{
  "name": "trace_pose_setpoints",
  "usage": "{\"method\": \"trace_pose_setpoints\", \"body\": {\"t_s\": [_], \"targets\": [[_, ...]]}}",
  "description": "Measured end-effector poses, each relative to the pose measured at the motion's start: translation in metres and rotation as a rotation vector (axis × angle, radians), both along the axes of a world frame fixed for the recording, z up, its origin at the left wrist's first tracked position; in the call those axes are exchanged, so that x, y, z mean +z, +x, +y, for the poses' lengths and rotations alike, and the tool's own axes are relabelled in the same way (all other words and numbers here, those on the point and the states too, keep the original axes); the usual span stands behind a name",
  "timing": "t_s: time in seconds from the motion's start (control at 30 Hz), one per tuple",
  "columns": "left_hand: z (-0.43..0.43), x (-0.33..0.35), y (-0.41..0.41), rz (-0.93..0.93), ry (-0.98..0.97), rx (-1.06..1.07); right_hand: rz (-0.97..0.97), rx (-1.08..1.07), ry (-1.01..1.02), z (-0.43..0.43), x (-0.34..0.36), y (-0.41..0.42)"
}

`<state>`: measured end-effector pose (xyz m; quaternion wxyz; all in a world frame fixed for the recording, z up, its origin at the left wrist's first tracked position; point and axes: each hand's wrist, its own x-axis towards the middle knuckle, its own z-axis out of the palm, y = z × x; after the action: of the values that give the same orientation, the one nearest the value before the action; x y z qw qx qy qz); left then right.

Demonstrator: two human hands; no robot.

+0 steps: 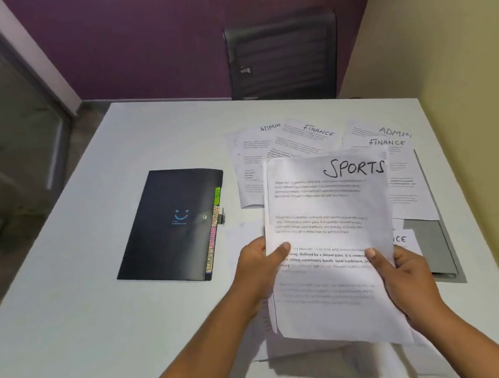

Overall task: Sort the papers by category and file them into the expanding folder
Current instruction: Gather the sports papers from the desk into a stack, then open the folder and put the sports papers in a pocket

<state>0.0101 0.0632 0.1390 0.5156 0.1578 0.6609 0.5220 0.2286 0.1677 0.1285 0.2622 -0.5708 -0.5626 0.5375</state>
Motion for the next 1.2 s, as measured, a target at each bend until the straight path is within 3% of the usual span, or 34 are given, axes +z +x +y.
{"method": "trace_pose_setpoints", "body": {"t_s": [0.17,0.37,0.47,0.83,1.03,1.2], "targets": [[-0.029,-0.031,-0.033,0.213,-0.096,0.004,0.067,-0.135,-0.078,-0.01,-0.003,-0.026],[-0.072,-0.088,-0.109,1.044,-0.412,-0.305,0.06,-0.22,-0.134,-0.036,-0.011,-0.057],[-0.08,-0.107,-0.136,1.254,-0.442,-0.443,0.047,-0.258,-0.152,-0.05,-0.015,-0.069],[-0.074,-0.13,-0.183,1.566,-0.409,-0.789,-0.024,-0.278,-0.197,-0.066,-0.011,-0.08],[-0.074,-0.122,-0.192,1.601,-0.348,-0.934,-0.017,-0.28,-0.203,-0.063,-0.017,-0.085],[-0.062,-0.104,-0.212,1.641,-0.578,-1.017,0.021,-0.251,-0.215,-0.061,-0.019,-0.096]]}}
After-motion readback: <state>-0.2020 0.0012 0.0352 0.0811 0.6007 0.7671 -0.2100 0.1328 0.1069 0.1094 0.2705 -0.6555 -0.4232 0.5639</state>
